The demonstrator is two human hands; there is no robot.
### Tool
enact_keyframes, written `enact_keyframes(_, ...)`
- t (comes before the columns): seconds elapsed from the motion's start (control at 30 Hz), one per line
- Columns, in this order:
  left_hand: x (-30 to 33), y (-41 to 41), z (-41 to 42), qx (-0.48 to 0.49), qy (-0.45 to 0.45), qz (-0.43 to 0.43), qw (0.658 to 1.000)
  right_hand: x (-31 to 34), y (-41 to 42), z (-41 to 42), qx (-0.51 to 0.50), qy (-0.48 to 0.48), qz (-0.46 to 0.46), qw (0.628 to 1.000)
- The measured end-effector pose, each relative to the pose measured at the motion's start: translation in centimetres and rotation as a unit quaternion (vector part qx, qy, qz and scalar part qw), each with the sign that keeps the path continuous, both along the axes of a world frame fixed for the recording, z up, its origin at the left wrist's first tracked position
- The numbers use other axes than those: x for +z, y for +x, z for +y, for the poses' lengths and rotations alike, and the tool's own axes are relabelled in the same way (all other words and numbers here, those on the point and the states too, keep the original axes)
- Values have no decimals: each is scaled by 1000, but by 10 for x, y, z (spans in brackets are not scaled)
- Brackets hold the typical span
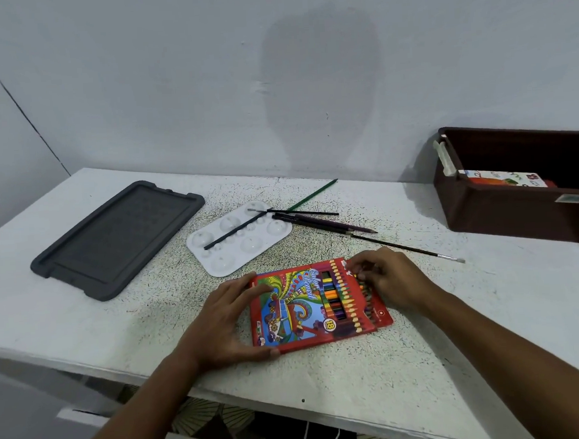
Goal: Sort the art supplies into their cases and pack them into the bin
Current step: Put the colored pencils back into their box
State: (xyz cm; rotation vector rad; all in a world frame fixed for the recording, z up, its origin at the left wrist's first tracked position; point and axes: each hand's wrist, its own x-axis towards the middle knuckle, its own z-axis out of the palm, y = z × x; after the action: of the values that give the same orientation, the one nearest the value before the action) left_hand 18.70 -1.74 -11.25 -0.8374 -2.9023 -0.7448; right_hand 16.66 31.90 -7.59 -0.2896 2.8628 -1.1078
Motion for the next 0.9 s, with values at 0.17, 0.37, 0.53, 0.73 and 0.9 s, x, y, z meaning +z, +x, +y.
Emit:
enact_keyframes(0.17, 0, 0, 0, 0, 2, 9, 1000, 0, -1, 0, -1, -1, 1, 1000)
enact_keyframes(0.37, -2, -1, 0, 3, 3, 13, 1000, 3, -7, 3, -6, -62, -36, 997)
enact_keyframes(0.53, 0, 0, 1, 2, 4, 13, 1000, 5, -48, 13, -110, 108, 97, 983)
enact_keyframes(0.73, 2, 1, 1, 3, -6, 16, 1000, -2, -79, 17, -126, 237, 63, 961)
enact_keyframes(0.9, 3, 1, 2, 3, -4, 17, 1000, -4, -84, 14, -139, 235, 71, 959)
